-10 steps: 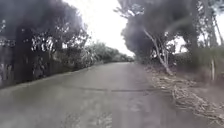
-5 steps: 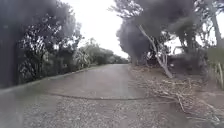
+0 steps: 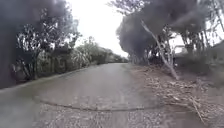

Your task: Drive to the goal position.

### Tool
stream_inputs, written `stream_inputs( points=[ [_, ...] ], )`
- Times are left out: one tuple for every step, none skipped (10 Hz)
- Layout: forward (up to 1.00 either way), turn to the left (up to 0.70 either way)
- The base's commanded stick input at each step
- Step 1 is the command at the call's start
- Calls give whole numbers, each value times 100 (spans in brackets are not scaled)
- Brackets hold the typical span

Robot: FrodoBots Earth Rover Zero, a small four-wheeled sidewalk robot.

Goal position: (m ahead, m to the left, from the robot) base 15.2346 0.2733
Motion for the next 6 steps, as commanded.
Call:
stream_inputs(
  points=[
    [85,2],
    [85,0],
    [85,0],
    [85,0],
    [85,0],
    [85,0]
  ],
)
